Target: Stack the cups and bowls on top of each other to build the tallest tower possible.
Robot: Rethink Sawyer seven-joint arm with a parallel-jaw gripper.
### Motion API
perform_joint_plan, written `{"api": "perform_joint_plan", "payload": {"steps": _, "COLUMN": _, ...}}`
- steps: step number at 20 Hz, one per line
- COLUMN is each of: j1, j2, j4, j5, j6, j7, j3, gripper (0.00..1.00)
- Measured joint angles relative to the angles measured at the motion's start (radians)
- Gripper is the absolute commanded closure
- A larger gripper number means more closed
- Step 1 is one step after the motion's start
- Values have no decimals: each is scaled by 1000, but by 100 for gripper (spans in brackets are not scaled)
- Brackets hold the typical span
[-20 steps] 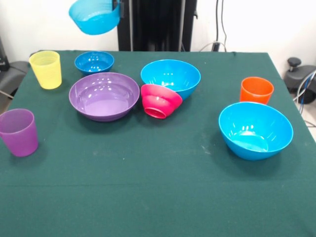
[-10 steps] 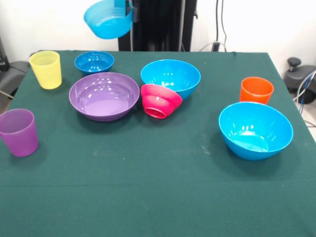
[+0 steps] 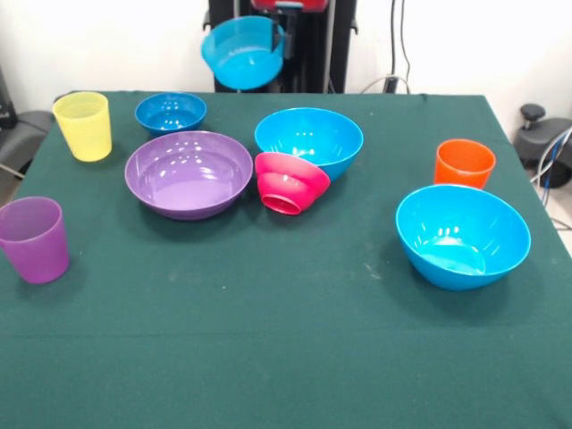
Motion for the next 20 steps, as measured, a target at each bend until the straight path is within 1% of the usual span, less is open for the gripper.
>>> {"api": "perform_joint_plan", "payload": {"steps": 4, "j1": 55, "j2": 62, "j4": -4, "j5": 0, "j6": -70, "j7": 24, "j3": -52, "gripper": 100}}
{"api": "perform_joint_plan", "payload": {"steps": 6, "j1": 79, "j2": 109, "j4": -9, "j5": 0, "j6": -117, "j7": 37, "j3": -86, "gripper": 100}}
{"api": "perform_joint_plan", "payload": {"steps": 8, "j1": 89, "j2": 147, "j4": -14, "j5": 1, "j6": -149, "j7": 41, "j3": -107, "gripper": 100}}
{"api": "perform_joint_plan", "payload": {"steps": 9, "j1": 94, "j2": 185, "j4": -21, "j5": 1, "j6": -181, "j7": 41, "j3": -127, "gripper": 100}}
{"api": "perform_joint_plan", "payload": {"steps": 11, "j1": 97, "j2": 211, "j4": -26, "j5": 1, "j6": -200, "j7": 41, "j3": -140, "gripper": 100}}
{"api": "perform_joint_plan", "payload": {"steps": 12, "j1": 101, "j2": 249, "j4": -34, "j5": 1, "j6": -228, "j7": 41, "j3": -160, "gripper": 100}}
{"api": "perform_joint_plan", "payload": {"steps": 14, "j1": 107, "j2": 278, "j4": -42, "j5": 1, "j6": -248, "j7": 41, "j3": -174, "gripper": 100}}
{"api": "perform_joint_plan", "payload": {"steps": 15, "j1": 115, "j2": 311, "j4": -51, "j5": 1, "j6": -271, "j7": 41, "j3": -191, "gripper": 100}}
{"api": "perform_joint_plan", "payload": {"steps": 17, "j1": 122, "j2": 335, "j4": -59, "j5": 2, "j6": -287, "j7": 41, "j3": -203, "gripper": 100}}
{"api": "perform_joint_plan", "payload": {"steps": 19, "j1": 135, "j2": 373, "j4": -69, "j5": 2, "j6": -311, "j7": 41, "j3": -219, "gripper": 100}}
{"api": "perform_joint_plan", "payload": {"steps": 20, "j1": 151, "j2": 404, "j4": -76, "j5": 3, "j6": -330, "j7": 41, "j3": -231, "gripper": 100}}
